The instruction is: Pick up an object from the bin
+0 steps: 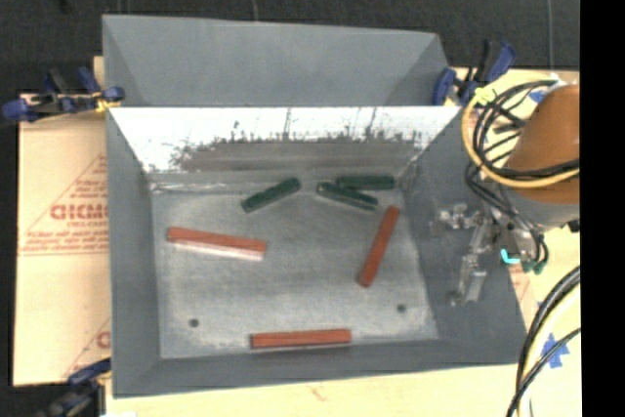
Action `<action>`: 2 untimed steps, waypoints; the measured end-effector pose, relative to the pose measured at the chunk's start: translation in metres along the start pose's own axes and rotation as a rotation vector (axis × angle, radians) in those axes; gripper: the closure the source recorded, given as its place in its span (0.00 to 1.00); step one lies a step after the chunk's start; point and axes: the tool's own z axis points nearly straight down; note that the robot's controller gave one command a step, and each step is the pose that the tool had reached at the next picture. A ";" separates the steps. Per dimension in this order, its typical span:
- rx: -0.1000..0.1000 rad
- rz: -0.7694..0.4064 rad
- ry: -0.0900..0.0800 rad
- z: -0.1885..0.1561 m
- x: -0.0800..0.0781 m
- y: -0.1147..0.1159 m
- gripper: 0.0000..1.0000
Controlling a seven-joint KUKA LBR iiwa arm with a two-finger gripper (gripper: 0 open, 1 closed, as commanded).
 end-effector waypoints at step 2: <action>0.005 -0.089 -0.010 0.010 -0.029 0.014 0.00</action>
Offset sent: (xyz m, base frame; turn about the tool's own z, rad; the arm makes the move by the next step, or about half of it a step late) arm 0.0814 0.0528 -0.0458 -0.2742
